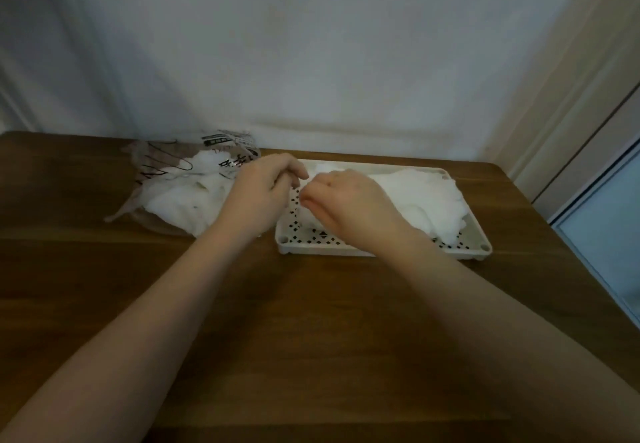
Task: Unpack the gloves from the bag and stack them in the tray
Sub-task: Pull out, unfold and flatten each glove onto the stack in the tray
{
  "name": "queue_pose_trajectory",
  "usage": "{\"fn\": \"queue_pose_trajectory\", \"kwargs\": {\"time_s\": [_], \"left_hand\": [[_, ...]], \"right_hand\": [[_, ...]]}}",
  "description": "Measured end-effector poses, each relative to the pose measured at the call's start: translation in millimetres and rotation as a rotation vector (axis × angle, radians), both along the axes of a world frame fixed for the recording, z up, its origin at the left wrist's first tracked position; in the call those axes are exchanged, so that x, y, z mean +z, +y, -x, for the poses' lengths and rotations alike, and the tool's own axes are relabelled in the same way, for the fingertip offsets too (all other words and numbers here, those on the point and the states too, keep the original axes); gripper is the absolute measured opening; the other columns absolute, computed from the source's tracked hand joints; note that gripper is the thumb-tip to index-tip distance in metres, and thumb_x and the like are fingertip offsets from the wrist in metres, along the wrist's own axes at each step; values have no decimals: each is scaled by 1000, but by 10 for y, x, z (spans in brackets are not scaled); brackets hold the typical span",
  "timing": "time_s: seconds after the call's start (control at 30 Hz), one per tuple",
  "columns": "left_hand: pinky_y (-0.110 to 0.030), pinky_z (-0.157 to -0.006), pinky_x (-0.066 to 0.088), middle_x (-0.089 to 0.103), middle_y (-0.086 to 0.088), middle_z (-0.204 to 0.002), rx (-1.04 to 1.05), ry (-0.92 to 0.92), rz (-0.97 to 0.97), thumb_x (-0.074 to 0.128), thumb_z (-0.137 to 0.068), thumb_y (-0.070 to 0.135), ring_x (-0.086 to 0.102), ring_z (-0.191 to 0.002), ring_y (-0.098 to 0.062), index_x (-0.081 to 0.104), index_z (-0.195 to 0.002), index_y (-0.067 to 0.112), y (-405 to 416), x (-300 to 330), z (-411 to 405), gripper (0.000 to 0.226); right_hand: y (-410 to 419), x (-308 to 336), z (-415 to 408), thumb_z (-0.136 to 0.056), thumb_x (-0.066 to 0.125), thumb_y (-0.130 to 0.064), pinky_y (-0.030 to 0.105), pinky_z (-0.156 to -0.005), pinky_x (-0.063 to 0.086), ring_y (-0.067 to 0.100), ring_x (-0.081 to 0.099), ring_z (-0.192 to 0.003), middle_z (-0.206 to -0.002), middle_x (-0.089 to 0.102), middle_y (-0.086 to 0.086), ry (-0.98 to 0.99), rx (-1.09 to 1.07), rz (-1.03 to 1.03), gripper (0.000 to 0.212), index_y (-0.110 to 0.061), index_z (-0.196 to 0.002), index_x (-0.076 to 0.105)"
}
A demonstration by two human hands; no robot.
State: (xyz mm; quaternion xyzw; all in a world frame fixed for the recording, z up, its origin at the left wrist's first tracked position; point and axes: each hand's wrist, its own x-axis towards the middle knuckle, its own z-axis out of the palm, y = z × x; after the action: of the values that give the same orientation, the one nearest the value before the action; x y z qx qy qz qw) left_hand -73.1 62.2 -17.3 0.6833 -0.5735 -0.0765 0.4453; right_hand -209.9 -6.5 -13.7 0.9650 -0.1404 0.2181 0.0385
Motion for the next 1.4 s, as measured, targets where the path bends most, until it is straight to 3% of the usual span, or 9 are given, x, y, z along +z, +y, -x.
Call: {"fn": "queue_pose_trajectory", "kwargs": {"time_s": [0.13,0.3,0.5,0.73,0.87,1.03,1.17,1.23,1.4], "left_hand": [[-18,-52,36,50,12,-55,81,92,173,39,-81,5,46,-52,-3,51,-61,27,251,-21,-213,32],[-15,-54,38,53,11,-57,109,118,191,38,-74,4,50,-55,-2,54,-58,27,439,-226,-547,33],[-17,-87,41,66,0,-100,31,-112,37,42,-79,-8,56,-93,-7,71,-98,12,453,-418,-770,40],[-37,-110,26,39,-4,-146,128,-261,-308,44,-95,17,35,-132,-22,42,-139,17,358,-649,-896,44],[-38,-101,32,45,-6,-140,252,-202,-342,38,-99,22,42,-125,-26,48,-132,15,321,-623,-908,35],[-38,-88,40,56,-8,-122,312,-311,-393,39,-98,23,51,-106,-26,59,-117,9,248,-629,-889,31],[-41,-96,29,47,-2,-137,380,-474,-381,51,-91,23,34,-126,-27,49,-132,19,292,-538,-753,41],[-40,-96,34,52,0,-133,252,-269,-252,53,-91,16,40,-122,-22,49,-131,22,362,-422,-588,41],[-19,-66,54,65,6,-102,-251,952,-82,29,-101,30,64,-94,-14,57,-115,22,480,-84,-4,32]], "right_hand": [[271,-165,-444,-93,53,-13,40,-84,53,24,62,-99,-112,65,9,327,105,-100,24,-11,-116,61],[458,-210,-981,-96,45,-41,38,-90,47,25,57,-102,-105,60,10,415,-290,-410,38,-9,-114,57],[411,-425,-1152,-91,56,-30,30,-70,46,20,62,-88,-86,60,3,175,-458,-460,18,-13,-94,64],[229,-133,-875,-96,48,-18,14,-59,41,7,50,-64,-81,61,2,-192,-256,-967,23,-4,-89,65],[121,7,-817,-98,40,-16,28,-82,45,22,57,-86,-93,62,12,-403,-234,-1337,29,4,-94,62],[89,111,-719,-100,42,-23,30,-67,50,15,61,-69,-74,62,4,-750,-123,-1905,26,-7,-91,60],[49,154,-586,-91,50,-42,35,-74,51,18,65,-70,-72,65,5,-699,-80,-1988,34,-9,-93,59],[32,165,-495,-78,58,-42,39,-82,53,21,64,-77,-79,66,7,-671,-23,-1973,38,-7,-96,58],[10,202,-294,-73,61,-13,32,-63,58,17,68,-67,-73,70,7,-713,129,-1934,29,-4,-99,53]]}}
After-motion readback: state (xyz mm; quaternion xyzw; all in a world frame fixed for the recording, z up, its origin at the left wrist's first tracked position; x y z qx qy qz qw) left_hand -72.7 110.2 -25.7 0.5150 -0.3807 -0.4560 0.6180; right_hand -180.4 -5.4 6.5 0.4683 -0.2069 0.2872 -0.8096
